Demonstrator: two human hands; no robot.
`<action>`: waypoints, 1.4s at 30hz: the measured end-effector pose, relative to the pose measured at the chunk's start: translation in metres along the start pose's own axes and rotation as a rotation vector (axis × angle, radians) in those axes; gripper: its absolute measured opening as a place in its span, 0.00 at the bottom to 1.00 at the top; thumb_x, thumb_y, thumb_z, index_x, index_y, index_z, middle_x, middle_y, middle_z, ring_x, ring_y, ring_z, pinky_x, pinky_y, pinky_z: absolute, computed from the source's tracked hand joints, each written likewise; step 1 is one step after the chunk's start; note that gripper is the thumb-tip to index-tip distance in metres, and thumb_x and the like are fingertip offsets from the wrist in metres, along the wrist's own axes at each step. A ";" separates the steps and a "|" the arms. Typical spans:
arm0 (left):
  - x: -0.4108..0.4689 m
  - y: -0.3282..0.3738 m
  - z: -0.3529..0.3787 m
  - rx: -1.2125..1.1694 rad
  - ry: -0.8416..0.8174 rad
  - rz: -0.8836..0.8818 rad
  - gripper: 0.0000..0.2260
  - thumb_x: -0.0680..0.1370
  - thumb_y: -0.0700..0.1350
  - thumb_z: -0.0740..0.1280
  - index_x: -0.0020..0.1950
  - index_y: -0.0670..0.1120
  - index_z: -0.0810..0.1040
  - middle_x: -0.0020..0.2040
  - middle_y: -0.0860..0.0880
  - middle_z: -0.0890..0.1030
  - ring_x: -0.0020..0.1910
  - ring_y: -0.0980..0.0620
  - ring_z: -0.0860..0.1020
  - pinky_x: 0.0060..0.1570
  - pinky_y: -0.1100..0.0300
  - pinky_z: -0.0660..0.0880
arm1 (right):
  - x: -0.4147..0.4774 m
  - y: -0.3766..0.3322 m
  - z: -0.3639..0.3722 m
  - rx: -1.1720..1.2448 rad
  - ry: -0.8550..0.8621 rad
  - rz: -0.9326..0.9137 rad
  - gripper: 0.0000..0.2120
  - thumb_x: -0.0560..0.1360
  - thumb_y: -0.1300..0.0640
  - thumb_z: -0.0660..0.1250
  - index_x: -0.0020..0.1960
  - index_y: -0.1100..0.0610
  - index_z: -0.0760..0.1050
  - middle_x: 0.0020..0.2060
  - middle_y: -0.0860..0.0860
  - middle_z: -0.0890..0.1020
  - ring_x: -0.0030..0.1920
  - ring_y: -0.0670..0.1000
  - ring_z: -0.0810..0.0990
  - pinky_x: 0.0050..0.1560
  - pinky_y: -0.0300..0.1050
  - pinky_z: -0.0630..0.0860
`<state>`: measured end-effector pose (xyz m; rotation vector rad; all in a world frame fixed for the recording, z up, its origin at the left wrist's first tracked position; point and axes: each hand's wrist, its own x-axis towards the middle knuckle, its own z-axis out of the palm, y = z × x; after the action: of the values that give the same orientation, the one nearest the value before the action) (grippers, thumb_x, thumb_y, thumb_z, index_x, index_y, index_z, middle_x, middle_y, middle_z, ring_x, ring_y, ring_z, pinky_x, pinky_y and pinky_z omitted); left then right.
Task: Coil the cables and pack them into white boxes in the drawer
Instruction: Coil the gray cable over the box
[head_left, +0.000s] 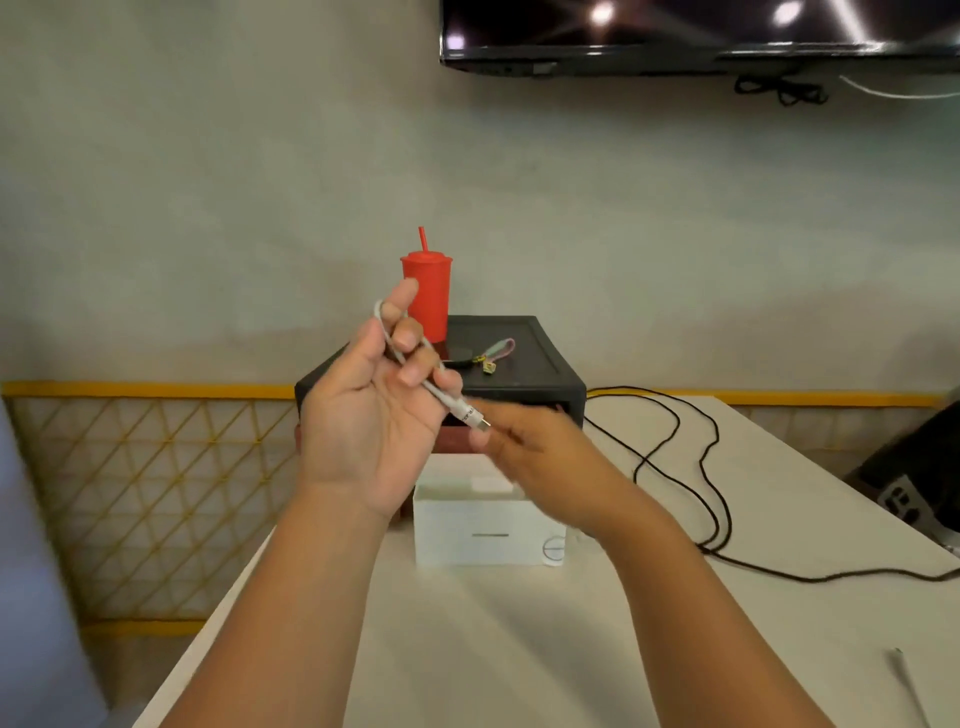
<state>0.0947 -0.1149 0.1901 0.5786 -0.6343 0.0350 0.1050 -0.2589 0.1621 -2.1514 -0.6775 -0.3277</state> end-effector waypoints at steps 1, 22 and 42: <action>0.006 -0.006 -0.005 0.030 0.053 0.023 0.13 0.81 0.44 0.51 0.58 0.45 0.74 0.33 0.55 0.71 0.27 0.60 0.67 0.34 0.65 0.71 | 0.001 0.002 0.004 -0.021 -0.071 0.025 0.08 0.79 0.53 0.60 0.46 0.45 0.77 0.29 0.43 0.70 0.30 0.41 0.68 0.33 0.36 0.66; -0.004 -0.041 -0.032 1.038 -0.242 -0.208 0.14 0.72 0.52 0.59 0.31 0.47 0.75 0.22 0.55 0.64 0.26 0.56 0.63 0.31 0.63 0.66 | -0.015 0.002 -0.030 0.026 0.247 -0.069 0.10 0.62 0.55 0.77 0.38 0.47 0.77 0.30 0.50 0.77 0.27 0.43 0.71 0.29 0.32 0.67; -0.005 -0.042 -0.016 0.501 0.075 -0.359 0.10 0.69 0.48 0.62 0.35 0.45 0.80 0.22 0.50 0.65 0.19 0.56 0.62 0.29 0.63 0.74 | 0.003 0.000 -0.011 0.434 0.250 0.101 0.16 0.79 0.57 0.58 0.33 0.58 0.72 0.16 0.43 0.69 0.18 0.40 0.68 0.22 0.27 0.63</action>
<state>0.1083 -0.1411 0.1558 1.1640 -0.4391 -0.1242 0.1074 -0.2670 0.1701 -1.6893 -0.4468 -0.3520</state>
